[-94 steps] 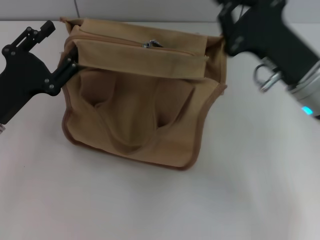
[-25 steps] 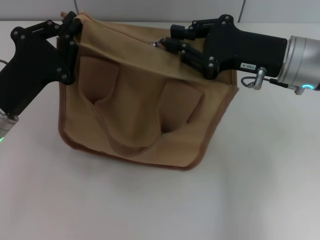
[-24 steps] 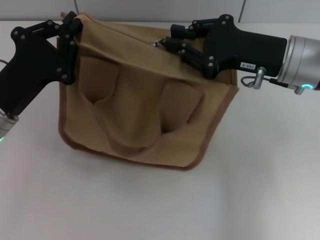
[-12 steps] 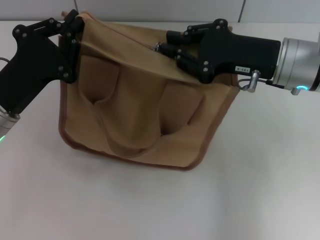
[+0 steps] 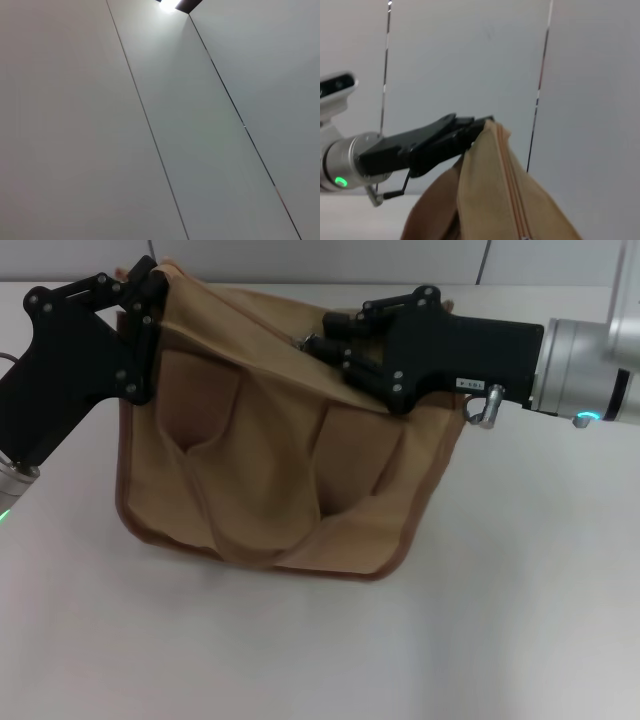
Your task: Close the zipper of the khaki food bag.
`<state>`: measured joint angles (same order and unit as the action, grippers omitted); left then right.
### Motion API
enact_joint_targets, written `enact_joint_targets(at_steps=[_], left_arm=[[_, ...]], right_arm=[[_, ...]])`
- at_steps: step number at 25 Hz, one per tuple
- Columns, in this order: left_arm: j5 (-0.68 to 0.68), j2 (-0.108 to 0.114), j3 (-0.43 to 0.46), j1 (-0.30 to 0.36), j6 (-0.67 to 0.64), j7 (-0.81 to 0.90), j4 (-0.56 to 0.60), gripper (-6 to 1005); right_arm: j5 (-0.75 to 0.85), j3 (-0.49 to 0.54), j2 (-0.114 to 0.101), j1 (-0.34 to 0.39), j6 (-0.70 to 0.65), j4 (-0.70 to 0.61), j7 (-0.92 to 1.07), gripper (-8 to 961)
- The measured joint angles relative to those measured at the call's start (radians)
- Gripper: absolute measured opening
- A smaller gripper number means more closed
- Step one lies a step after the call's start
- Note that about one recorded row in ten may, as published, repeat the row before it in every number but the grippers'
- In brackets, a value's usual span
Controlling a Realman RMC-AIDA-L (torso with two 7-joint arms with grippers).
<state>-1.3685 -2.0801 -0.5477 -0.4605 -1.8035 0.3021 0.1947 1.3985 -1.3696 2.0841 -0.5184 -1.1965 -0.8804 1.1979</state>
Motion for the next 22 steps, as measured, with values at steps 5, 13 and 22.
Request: enact_joint_targets(at_steps=[5, 13, 22], left_arm=[[0.001, 0.0, 0.0, -0.005, -0.01, 0.0, 0.0, 21], [0.003, 0.0, 0.002, -0.017, -0.014, 0.0, 0.0, 22], [0.004, 0.0, 0.001, -0.022, -0.015, 0.0, 0.0, 22]], right_arm=[[0.008, -0.02, 0.0, -0.006, 0.026, -0.005, -0.005, 212], [0.003, -0.046, 0.004, -0.001, 0.071, -0.026, -0.042, 211], [0.011, -0.055, 0.003, -0.008, 0.071, -0.026, -0.061, 201]])
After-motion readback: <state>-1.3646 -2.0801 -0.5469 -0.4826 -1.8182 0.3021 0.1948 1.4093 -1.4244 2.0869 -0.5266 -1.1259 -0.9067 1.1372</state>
